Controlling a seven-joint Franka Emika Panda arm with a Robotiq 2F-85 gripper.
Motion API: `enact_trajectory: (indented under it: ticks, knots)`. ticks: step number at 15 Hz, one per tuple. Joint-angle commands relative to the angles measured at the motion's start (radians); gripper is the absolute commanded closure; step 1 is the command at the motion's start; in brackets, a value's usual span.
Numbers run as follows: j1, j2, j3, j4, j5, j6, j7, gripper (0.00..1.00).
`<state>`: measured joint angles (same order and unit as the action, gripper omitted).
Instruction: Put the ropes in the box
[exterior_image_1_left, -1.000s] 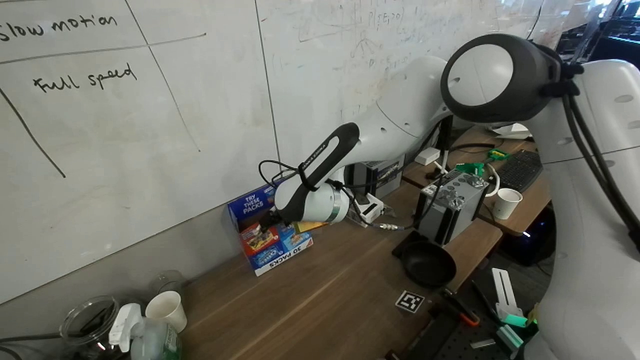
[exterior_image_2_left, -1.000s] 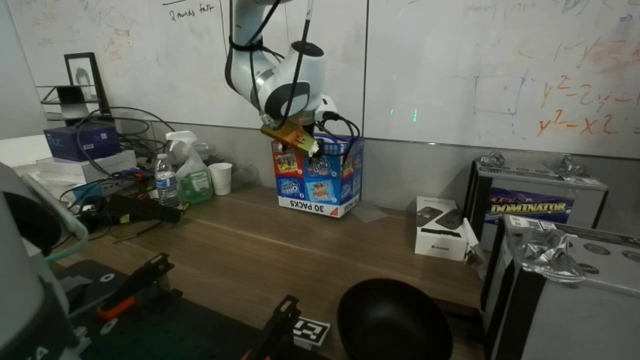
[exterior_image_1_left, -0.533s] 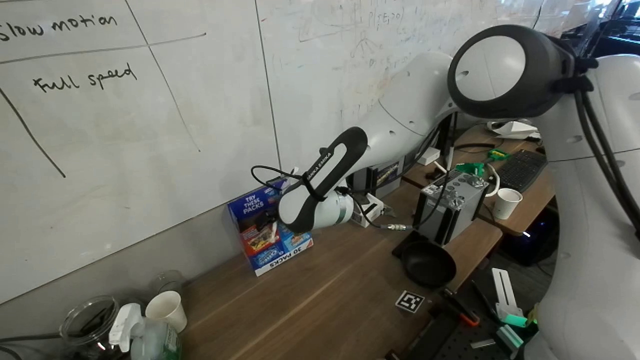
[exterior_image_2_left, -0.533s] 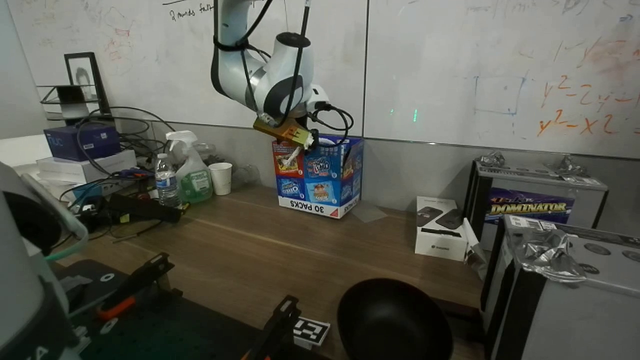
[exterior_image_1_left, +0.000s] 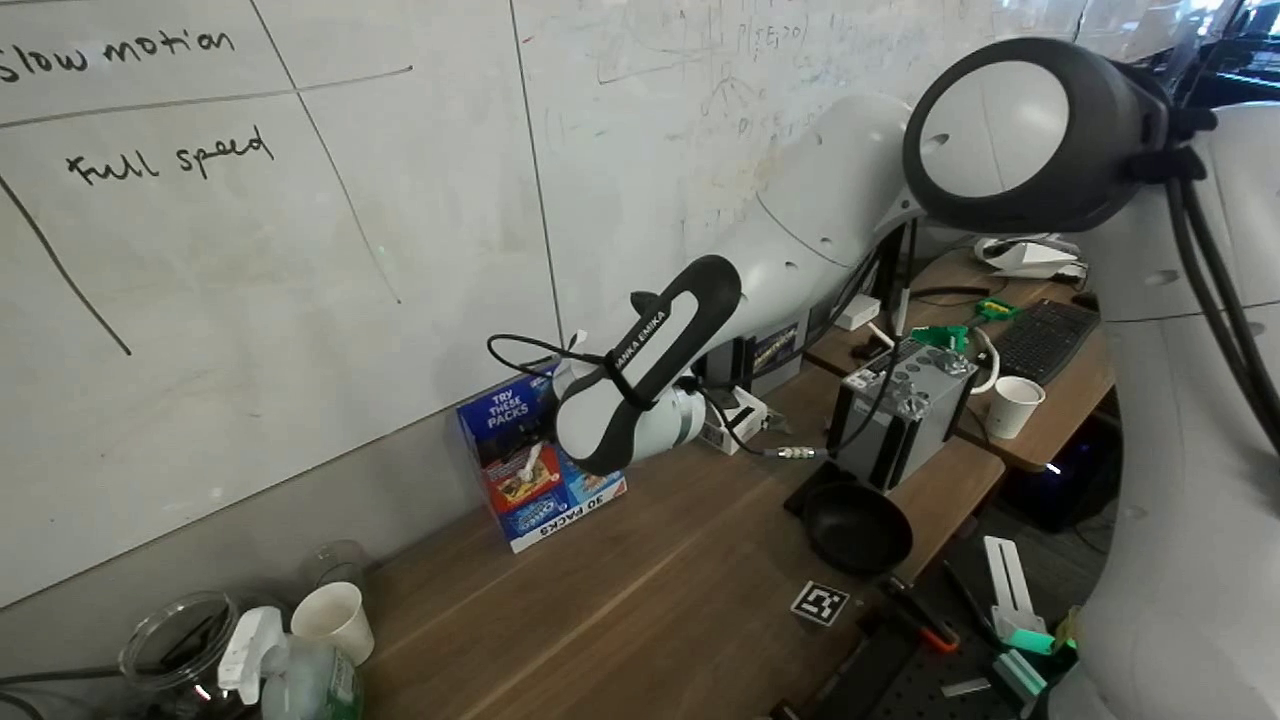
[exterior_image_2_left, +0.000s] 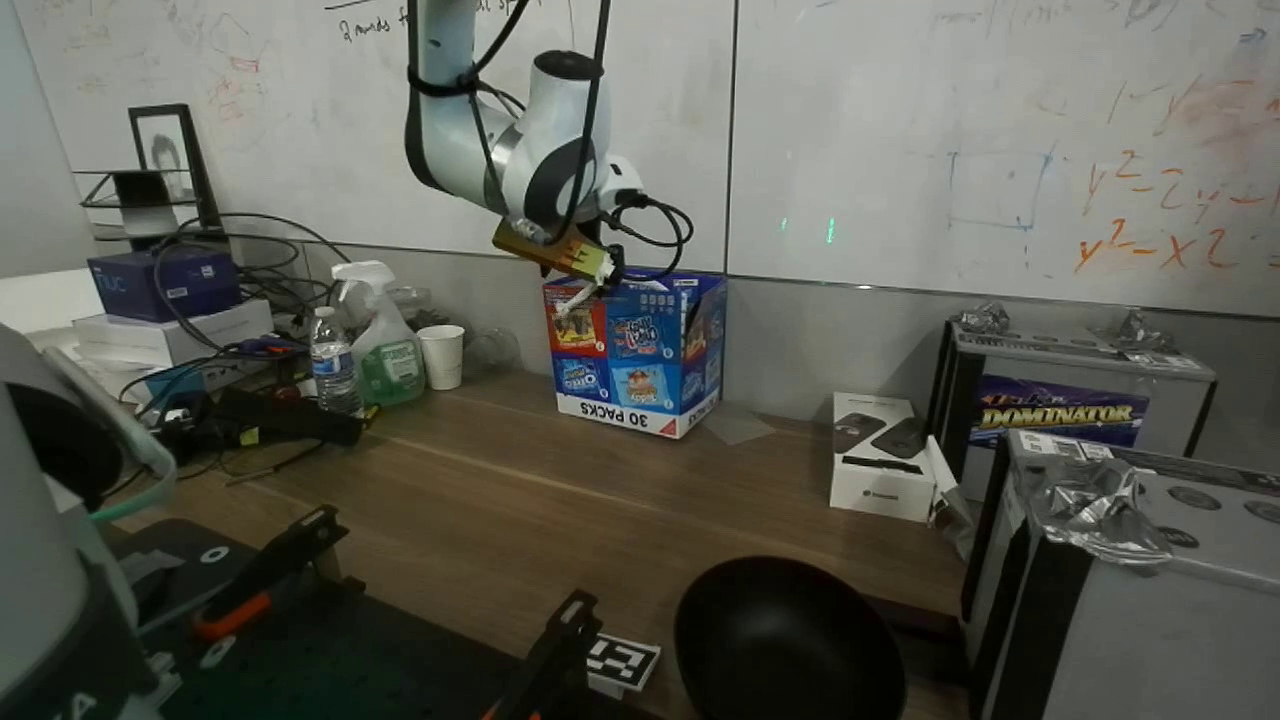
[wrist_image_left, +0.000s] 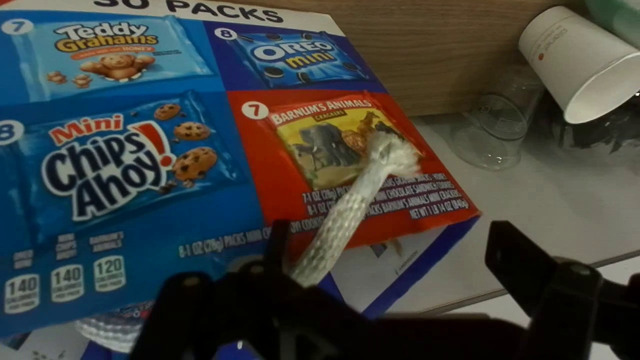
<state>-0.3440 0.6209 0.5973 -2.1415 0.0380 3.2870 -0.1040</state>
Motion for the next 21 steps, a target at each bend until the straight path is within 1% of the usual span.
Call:
enact_trajectory:
  ticks: [1,8,9,10,14,15,17,19,21]
  knots:
    - [0.028,-0.044,-0.005,-0.008,-0.028,0.016,0.053,0.00]
    - [0.086,-0.012,-0.031,0.072,-0.046,-0.006,0.049,0.00]
    - [0.078,-0.007,-0.018,0.076,-0.020,-0.008,0.018,0.00]
    - [0.072,0.003,-0.015,0.088,-0.024,-0.012,0.014,0.00]
    - [0.077,0.010,-0.034,0.106,-0.022,-0.027,0.013,0.00]
    - [0.086,0.006,-0.049,0.104,-0.045,-0.022,0.039,0.00]
    - [0.111,-0.028,-0.083,0.078,-0.039,-0.011,0.047,0.00]
    - [0.147,-0.060,-0.117,0.057,-0.033,0.005,0.056,0.00]
    - [0.199,-0.090,-0.159,0.036,-0.028,0.021,0.064,0.00]
